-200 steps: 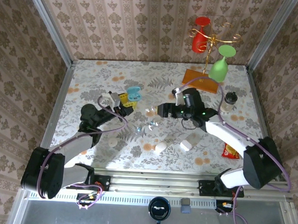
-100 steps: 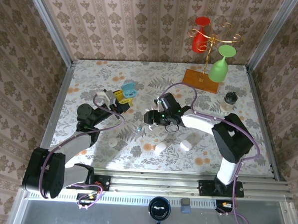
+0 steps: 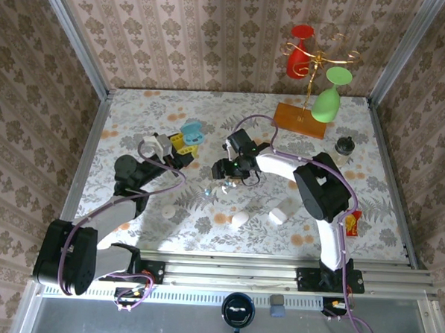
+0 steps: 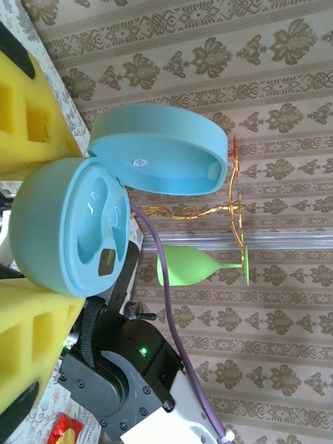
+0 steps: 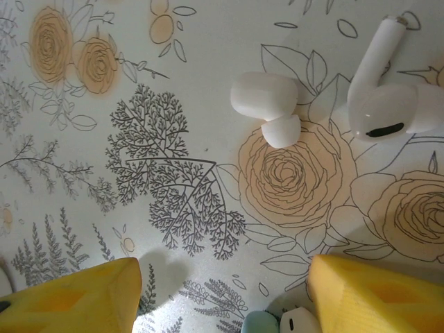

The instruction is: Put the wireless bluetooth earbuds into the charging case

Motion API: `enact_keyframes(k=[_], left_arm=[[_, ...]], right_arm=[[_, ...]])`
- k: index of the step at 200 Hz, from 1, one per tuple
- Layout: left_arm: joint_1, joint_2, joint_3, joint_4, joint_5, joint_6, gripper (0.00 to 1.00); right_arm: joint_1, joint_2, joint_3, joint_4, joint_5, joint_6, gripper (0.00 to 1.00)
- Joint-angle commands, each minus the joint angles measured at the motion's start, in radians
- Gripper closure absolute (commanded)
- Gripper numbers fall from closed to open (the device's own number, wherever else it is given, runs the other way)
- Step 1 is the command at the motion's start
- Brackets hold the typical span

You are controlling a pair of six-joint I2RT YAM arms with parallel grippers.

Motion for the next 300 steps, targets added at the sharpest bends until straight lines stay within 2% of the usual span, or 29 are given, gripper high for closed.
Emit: enact_keyframes(k=[1, 104, 155, 184, 220, 266, 300], left_arm=[[0.006, -0.010, -0.014, 0.051, 0.019, -0.024, 0.76], [0.006, -0.018, -0.013, 0.027, 0.028, -0.024, 0.76], [0.006, -0.029, -0.013, 0.018, 0.025, -0.016, 0.76], [0.006, -0.041, -0.014, 0.008, 0.024, -0.012, 0.76], [0.006, -0.056, -0.024, -0.008, 0.015, 0.001, 0.76], [0.006, -0.080, -0.031, -0.037, 0.007, 0.018, 0.76], [0.008, -0.101, -0.025, -0.080, 0.003, 0.039, 0.77]], right_arm=[[-0.007, 0.015, 0.006, -0.078, 0.014, -0.042, 0.32], [0.012, -0.083, -0.123, -0.025, -0.147, -0.073, 0.43], [0.036, -0.132, -0.146, -0.030, -0.210, -0.086, 0.44], [0.035, -0.174, -0.147, -0.048, -0.166, -0.106, 0.45], [0.031, -0.129, -0.079, -0.128, -0.087, -0.135, 0.45], [0.039, -0.064, -0.005, -0.169, -0.141, -0.172, 0.49], [0.072, -0.035, 0.035, -0.262, -0.084, -0.229, 0.50]])
